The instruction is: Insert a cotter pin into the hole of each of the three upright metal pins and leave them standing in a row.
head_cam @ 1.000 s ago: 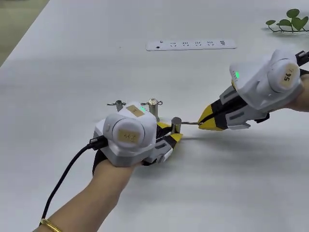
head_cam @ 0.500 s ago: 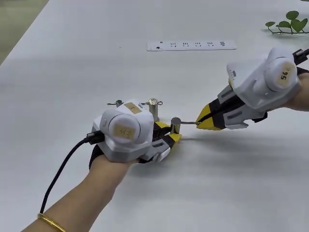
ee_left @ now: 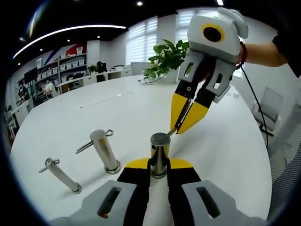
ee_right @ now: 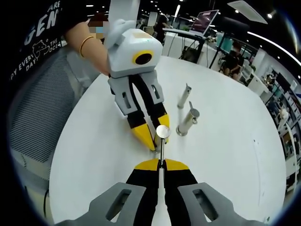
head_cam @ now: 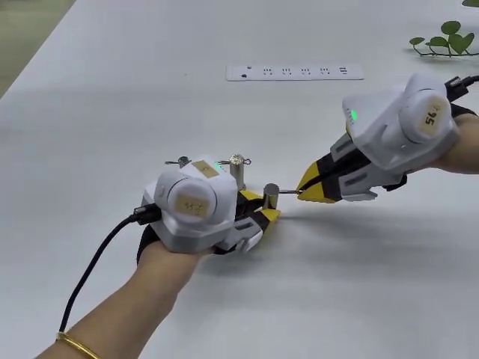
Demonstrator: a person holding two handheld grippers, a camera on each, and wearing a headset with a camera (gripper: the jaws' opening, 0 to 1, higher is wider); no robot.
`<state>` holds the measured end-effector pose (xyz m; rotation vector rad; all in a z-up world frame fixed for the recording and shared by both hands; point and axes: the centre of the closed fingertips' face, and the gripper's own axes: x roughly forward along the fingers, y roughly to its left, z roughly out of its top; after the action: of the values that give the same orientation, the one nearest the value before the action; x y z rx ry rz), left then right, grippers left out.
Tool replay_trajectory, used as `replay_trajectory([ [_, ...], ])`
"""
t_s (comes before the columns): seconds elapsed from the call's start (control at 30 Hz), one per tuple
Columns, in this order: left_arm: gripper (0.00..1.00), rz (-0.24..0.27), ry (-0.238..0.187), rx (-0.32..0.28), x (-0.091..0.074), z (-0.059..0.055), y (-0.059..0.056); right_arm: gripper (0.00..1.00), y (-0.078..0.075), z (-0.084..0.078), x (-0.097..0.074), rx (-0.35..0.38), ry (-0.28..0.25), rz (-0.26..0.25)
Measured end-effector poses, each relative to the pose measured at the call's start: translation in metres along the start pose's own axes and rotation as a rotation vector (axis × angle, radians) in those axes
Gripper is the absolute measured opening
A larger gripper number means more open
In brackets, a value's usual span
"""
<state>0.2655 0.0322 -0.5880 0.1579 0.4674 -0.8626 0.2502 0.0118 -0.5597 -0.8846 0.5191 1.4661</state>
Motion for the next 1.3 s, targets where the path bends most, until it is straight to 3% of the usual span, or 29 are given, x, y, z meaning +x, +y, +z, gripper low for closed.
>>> replay_trajectory([
  [0.63,0.10,0.003,-0.009,-0.010,0.000,0.000,-0.001,0.00,-0.002,0.012,0.009,0.045,-0.023,-0.009],
  [0.8,0.10,0.003,-0.009,-0.017,0.000,-0.001,-0.001,0.08,-0.002,0.014,0.003,0.084,-0.040,-0.015],
  [1.3,0.10,-0.008,-0.009,-0.024,0.000,-0.001,-0.001,0.00,-0.002,0.008,-0.001,0.093,-0.028,-0.031],
])
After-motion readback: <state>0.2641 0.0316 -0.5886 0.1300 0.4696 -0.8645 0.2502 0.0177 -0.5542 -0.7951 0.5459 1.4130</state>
